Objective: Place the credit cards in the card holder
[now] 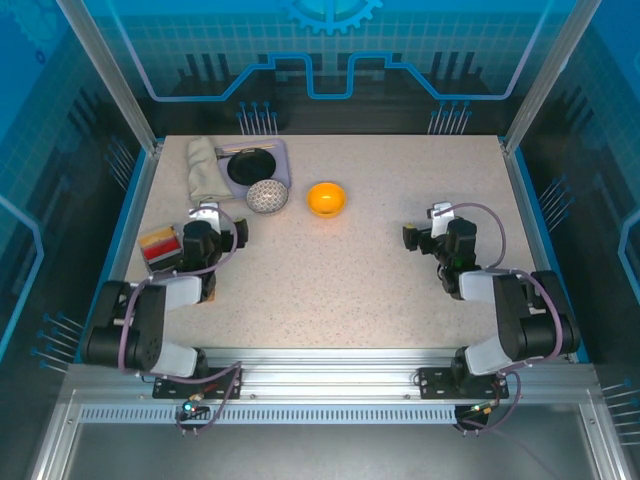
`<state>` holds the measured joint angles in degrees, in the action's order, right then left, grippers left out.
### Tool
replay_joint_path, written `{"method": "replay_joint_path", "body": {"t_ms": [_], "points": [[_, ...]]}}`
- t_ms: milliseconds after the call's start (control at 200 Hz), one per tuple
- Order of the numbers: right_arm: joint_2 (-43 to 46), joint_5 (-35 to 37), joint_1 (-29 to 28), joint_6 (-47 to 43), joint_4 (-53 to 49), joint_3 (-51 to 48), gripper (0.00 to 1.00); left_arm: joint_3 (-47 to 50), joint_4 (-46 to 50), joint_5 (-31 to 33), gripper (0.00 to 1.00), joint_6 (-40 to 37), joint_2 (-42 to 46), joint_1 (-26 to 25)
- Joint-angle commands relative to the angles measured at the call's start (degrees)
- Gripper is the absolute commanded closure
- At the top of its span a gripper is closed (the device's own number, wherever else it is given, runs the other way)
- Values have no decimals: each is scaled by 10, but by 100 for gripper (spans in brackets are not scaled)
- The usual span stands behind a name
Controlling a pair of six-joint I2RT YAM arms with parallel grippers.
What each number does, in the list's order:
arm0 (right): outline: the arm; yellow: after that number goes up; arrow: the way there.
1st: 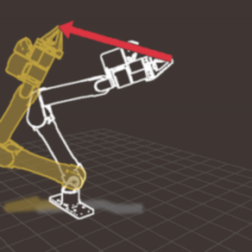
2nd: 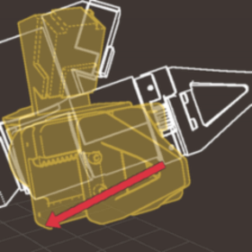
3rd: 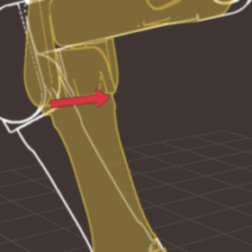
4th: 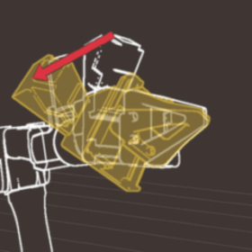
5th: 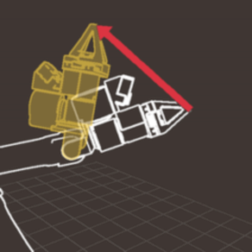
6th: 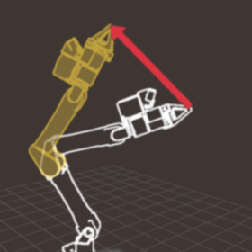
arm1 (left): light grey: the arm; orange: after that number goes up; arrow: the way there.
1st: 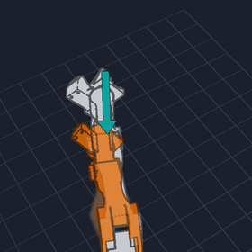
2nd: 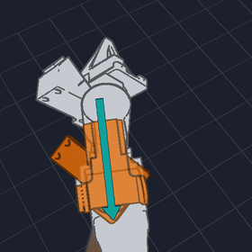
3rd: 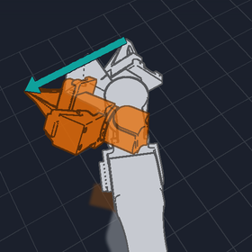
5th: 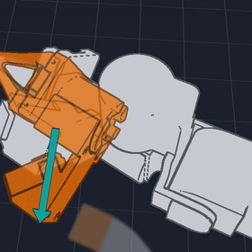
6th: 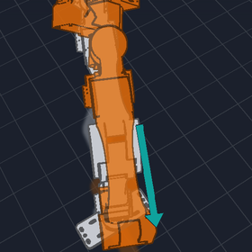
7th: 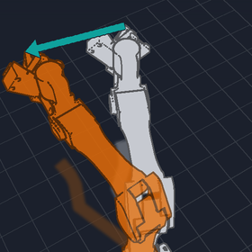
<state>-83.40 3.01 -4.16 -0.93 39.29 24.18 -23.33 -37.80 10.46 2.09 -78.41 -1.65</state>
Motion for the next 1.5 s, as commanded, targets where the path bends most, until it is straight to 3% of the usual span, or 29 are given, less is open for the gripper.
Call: {"method": "replay_joint_path", "body": {"t_ms": [0,120,215,280,370,465,645,860,1105,1285,1496], "points": [[78,30,-12,21,-138,51,0,-17,120,1,1,38,101,2],[150,16,-13,123,-360,126,0,-89,341,11,1,137,195,2],[171,-78,5,202,-491,174,0,-153,524,36,1,257,227,2],[183,-144,10,231,-515,174,0,-171,598,2,1,296,238,2],[214,-198,5,273,-505,148,0,-157,626,-79,1,332,254,2],[239,-200,-12,309,-508,129,0,-134,675,-50,1,377,268,2],[246,-177,-60,315,-522,122,0,-76,652,-2,1,441,285,2],[222,-174,-74,321,-532,133,0,-78,620,53,1,434,217,2],[214,-163,-78,329,-536,130,0,-83,585,26,1,438,124,2],[214,-160,-78,328,-542,124,0,-73,549,-52,1,437,77,-3],[211,-143,-79,323,-562,133,0,-85,554,-109,1,444,42,-108]]}}
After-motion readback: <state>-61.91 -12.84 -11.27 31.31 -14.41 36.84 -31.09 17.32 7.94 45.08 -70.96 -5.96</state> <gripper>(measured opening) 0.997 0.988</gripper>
